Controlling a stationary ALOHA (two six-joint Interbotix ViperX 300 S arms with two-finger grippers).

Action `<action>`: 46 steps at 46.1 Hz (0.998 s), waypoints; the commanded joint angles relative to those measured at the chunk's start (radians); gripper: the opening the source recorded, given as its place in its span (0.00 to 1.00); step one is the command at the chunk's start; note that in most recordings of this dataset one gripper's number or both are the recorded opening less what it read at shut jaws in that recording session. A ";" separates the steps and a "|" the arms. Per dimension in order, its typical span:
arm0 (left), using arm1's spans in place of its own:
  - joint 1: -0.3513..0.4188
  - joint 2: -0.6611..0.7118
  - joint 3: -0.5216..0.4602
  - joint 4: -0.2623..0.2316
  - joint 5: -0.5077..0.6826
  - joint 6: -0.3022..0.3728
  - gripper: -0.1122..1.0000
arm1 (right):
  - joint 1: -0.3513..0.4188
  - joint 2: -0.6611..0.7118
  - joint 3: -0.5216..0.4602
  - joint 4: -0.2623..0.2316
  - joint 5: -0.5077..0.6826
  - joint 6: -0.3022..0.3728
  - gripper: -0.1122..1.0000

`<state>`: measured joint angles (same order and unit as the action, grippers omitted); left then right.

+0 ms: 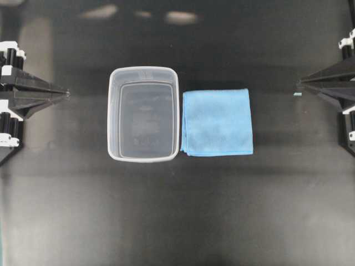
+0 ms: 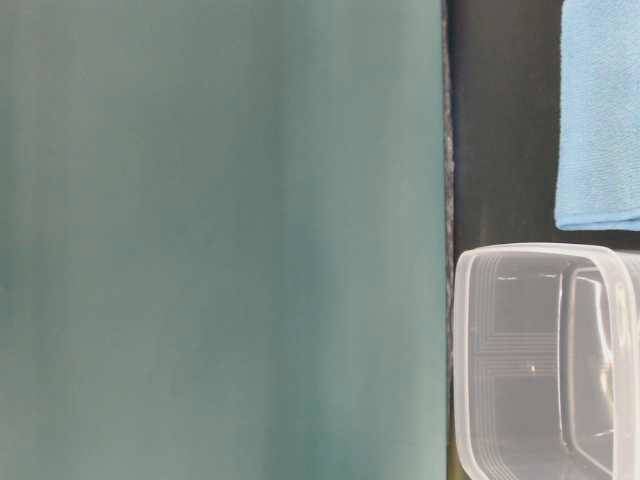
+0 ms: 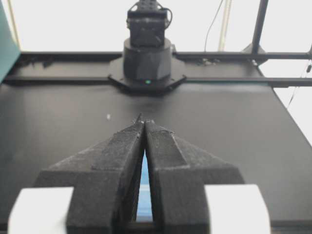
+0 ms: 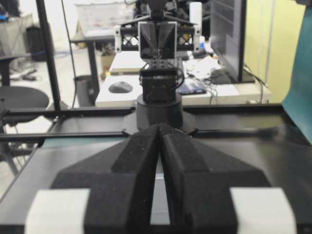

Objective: Place the blue towel into the container with the left arm.
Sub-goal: 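Move the left gripper over the container toward the blue towel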

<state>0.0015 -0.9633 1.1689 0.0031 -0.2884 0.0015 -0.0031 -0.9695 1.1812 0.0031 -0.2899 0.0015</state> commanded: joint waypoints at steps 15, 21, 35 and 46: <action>0.009 0.258 -0.313 0.041 0.210 0.003 0.10 | 0.005 0.006 -0.015 0.006 0.066 0.008 0.11; 0.011 0.348 -0.402 0.041 0.302 0.008 0.10 | -0.002 -0.006 -0.017 0.008 0.143 0.008 0.11; 0.014 0.561 -0.586 0.041 0.453 0.003 0.10 | -0.017 -0.084 -0.018 0.008 0.275 0.008 0.42; 0.034 0.752 -0.782 0.041 0.650 0.008 0.18 | -0.018 -0.143 -0.015 0.008 0.331 0.020 0.81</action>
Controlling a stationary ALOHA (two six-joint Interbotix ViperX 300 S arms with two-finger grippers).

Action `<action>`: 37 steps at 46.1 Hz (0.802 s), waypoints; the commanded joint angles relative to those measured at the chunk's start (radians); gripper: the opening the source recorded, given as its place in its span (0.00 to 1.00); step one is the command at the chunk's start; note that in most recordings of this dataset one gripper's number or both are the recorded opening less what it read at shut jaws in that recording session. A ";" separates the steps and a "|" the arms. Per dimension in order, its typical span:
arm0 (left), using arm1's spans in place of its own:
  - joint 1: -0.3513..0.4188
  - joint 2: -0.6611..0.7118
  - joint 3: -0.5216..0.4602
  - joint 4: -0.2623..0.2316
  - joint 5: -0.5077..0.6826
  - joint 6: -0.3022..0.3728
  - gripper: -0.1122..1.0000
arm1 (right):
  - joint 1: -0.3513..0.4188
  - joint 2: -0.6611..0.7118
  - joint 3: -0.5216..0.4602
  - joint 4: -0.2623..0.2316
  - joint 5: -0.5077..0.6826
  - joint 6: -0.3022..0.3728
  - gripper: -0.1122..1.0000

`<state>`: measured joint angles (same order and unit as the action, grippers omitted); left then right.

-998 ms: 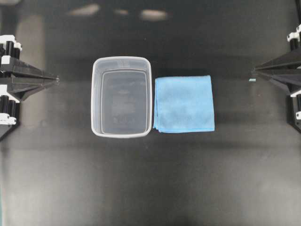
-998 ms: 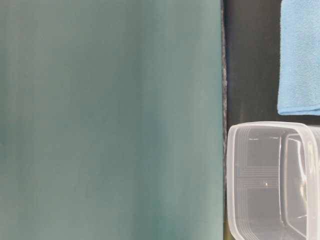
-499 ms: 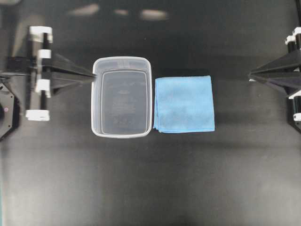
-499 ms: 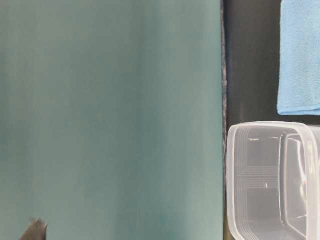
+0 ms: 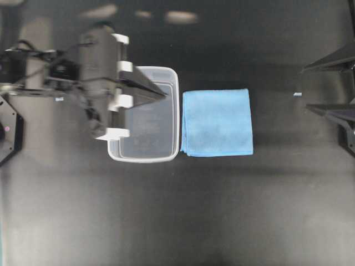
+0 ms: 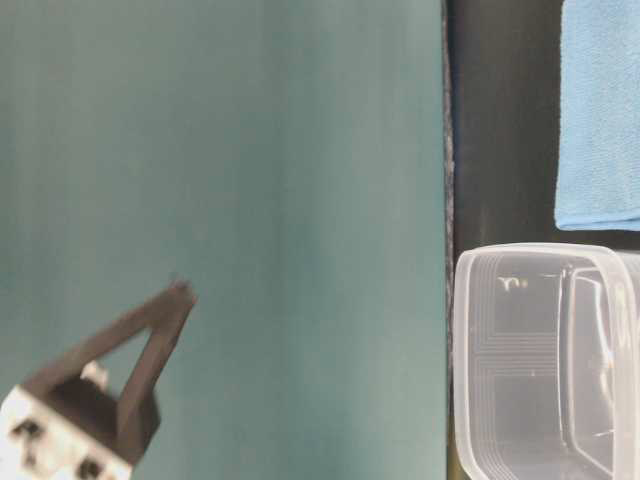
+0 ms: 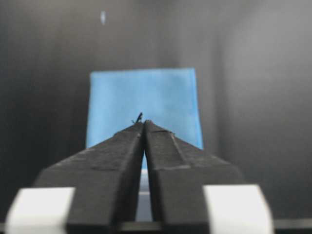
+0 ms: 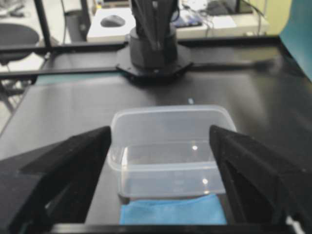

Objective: Place the blue towel into the container with the left arm.
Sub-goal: 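Move the left gripper over the container toward the blue towel, then lower the left gripper onto the blue towel and pinch it closed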

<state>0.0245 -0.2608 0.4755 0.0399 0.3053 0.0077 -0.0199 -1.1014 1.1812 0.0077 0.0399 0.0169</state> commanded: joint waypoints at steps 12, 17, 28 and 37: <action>0.014 0.308 -0.334 0.005 0.305 0.002 0.82 | -0.002 -0.084 -0.017 0.003 0.015 0.005 0.78; 0.015 0.448 -0.430 0.005 0.368 0.005 0.92 | 0.006 -0.101 -0.018 0.002 0.012 0.005 0.78; 0.009 0.663 -0.557 0.005 0.387 0.002 0.91 | 0.043 -0.100 -0.017 0.003 0.012 0.006 0.78; 0.005 0.767 -0.601 0.005 0.382 0.006 0.91 | 0.043 -0.104 -0.020 0.003 -0.020 0.002 0.78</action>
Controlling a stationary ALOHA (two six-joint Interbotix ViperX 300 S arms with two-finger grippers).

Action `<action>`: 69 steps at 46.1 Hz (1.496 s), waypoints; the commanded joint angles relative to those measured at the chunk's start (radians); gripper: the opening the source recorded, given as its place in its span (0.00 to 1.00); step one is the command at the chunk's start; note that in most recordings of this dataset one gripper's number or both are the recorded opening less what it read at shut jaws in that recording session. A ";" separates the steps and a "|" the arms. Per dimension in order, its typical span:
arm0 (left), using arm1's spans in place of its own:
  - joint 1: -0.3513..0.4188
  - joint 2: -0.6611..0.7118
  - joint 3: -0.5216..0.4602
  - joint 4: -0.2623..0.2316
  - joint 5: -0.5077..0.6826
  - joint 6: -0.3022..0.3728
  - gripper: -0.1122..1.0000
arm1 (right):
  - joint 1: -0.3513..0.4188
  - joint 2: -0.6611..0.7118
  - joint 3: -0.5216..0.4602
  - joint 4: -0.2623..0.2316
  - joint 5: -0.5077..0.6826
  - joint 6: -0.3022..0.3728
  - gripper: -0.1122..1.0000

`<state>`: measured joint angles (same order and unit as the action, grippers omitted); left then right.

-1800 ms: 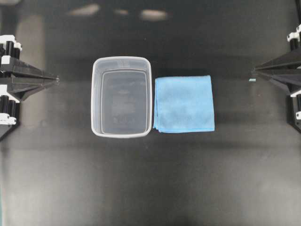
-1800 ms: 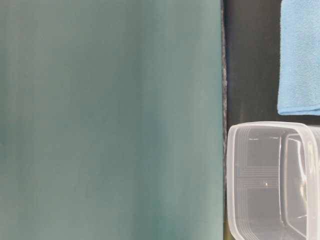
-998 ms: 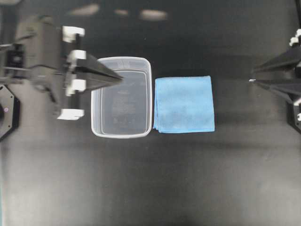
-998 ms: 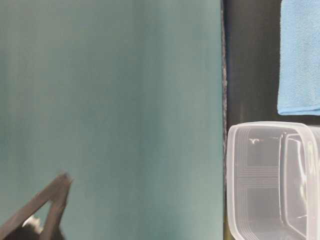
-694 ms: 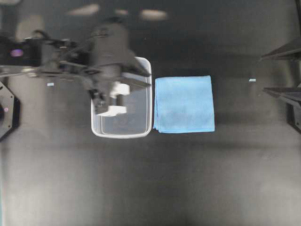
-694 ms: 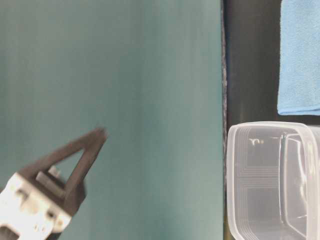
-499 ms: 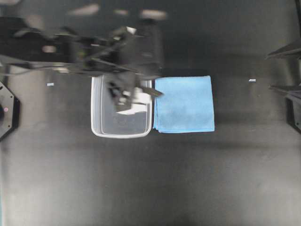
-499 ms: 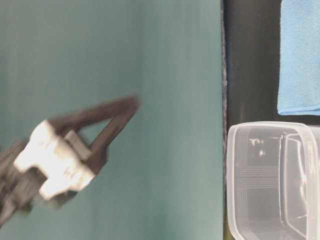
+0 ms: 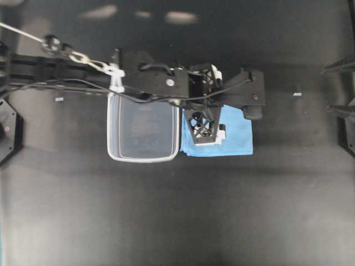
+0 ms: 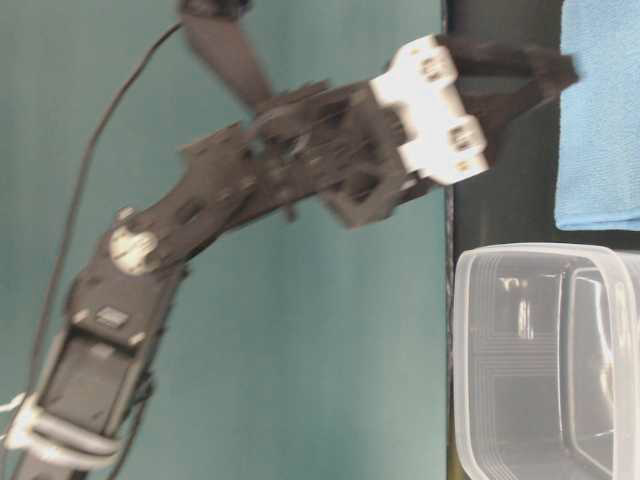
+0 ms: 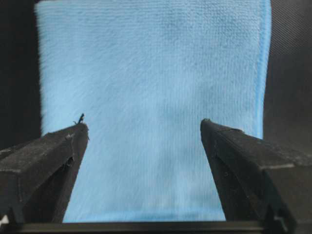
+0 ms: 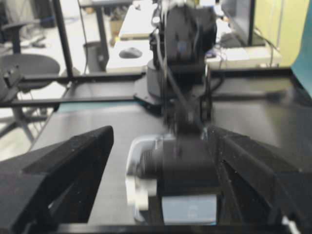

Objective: Place the blue towel into the container with the left arm.
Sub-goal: 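Lower the left gripper onto the blue towel and pinch it closed, then lift the pinched towel and swing it left over the container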

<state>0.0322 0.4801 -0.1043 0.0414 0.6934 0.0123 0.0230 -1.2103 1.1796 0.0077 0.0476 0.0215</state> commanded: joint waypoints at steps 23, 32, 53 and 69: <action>-0.006 0.114 -0.026 0.003 0.006 -0.002 0.85 | 0.000 0.009 -0.012 0.003 -0.032 -0.003 0.77; -0.015 0.106 -0.028 0.003 0.012 0.000 0.53 | -0.002 0.009 -0.012 0.003 -0.035 -0.008 0.77; -0.035 -0.049 -0.049 0.003 0.037 -0.002 0.15 | -0.002 0.005 -0.014 0.003 -0.032 -0.008 0.77; -0.021 -0.416 0.055 0.003 0.230 -0.003 0.15 | 0.000 0.003 -0.012 0.003 -0.029 0.000 0.77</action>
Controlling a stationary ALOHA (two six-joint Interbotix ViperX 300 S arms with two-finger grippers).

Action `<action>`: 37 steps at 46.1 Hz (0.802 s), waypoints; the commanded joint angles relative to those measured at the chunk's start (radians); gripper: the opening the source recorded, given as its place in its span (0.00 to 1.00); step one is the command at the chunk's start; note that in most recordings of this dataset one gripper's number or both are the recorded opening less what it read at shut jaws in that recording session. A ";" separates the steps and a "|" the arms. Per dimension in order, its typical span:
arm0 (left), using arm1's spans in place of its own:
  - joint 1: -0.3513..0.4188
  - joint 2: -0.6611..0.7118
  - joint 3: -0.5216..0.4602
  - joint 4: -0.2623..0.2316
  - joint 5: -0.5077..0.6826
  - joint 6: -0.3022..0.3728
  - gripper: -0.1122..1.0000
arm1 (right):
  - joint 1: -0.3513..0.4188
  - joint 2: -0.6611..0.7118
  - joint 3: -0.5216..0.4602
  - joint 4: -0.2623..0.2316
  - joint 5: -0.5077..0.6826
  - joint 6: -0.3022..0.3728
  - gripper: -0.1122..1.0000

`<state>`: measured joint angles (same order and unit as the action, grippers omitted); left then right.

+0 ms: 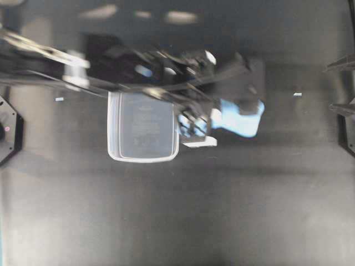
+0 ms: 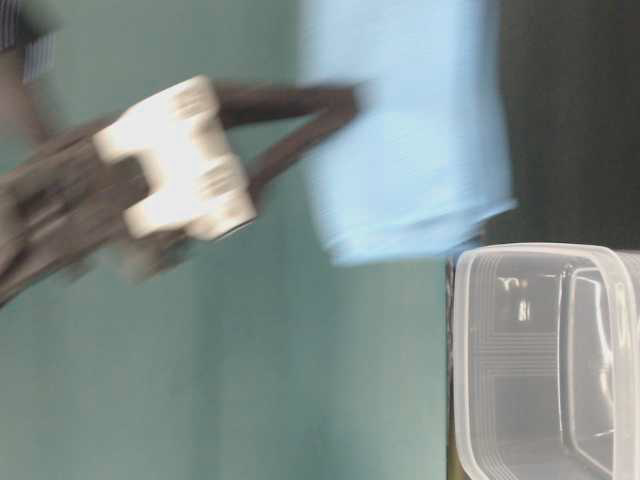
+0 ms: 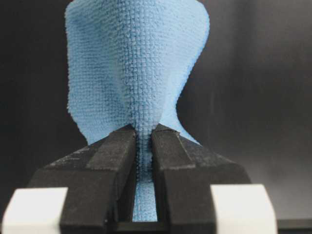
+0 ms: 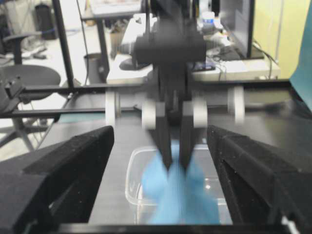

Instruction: Place the blue towel into the container with the left arm.

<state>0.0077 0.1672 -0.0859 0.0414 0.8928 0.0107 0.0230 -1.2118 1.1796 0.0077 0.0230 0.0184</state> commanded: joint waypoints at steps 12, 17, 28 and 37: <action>0.006 -0.298 0.318 0.003 -0.002 -0.025 0.16 | 0.000 -0.002 -0.011 0.003 0.005 0.003 0.77; 0.006 -0.348 0.403 0.003 -0.081 -0.025 0.15 | 0.000 0.003 -0.008 0.003 0.005 0.005 0.77; 0.018 -0.371 0.480 0.003 -0.127 -0.012 0.16 | 0.000 0.005 -0.006 0.003 0.000 0.006 0.77; 0.038 -0.344 0.483 0.003 -0.133 -0.009 0.15 | 0.000 -0.003 -0.008 0.003 0.005 0.046 0.77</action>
<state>0.0368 -0.1749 0.4080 0.0414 0.7670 0.0000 0.0215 -1.2195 1.1827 0.0077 0.0322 0.0476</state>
